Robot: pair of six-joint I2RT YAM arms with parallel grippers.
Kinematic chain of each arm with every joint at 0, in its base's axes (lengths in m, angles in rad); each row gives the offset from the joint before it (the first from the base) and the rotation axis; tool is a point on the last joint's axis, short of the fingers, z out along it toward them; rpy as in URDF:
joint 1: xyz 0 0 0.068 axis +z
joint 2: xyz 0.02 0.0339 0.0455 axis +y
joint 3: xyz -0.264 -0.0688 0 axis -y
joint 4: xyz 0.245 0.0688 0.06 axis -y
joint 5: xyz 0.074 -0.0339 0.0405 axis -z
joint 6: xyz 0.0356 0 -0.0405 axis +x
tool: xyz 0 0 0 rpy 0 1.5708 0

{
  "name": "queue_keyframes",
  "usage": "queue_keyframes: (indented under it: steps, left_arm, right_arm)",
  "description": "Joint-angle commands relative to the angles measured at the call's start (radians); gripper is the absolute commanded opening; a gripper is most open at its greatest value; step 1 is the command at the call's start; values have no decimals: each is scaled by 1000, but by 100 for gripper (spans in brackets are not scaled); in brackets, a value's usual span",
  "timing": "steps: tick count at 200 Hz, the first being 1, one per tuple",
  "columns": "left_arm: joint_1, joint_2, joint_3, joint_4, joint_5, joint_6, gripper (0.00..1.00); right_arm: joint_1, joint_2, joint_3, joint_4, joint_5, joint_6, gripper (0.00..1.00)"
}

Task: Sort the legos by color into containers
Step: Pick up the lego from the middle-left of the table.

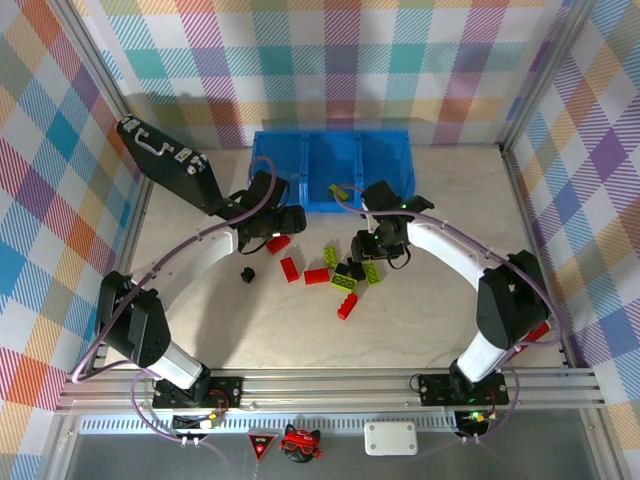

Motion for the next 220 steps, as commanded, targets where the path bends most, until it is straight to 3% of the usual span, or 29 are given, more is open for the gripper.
queue_keyframes:
  steps: [1, 42, 85, 144, 220]
  left_arm:
    - [6, -39, -31, -56, -21, -15, 76]
    - [46, -5, -47, -139, -42, -27, 74]
    - [113, 8, -105, -112, 14, -21, 72]
    - [124, 23, -159, -215, -92, -2, 72]
    - [213, 55, -277, -124, 16, 13, 67]
  right_arm:
    - [10, 21, 32, -6, 1, -7, 52]
    - [10, 39, 32, 5, -7, -13, 52]
    - [10, 34, 38, -6, 9, -31, 52]
    - [10, 25, 54, -16, 31, -39, 53]
    - [11, 58, 79, -14, 20, -41, 53]
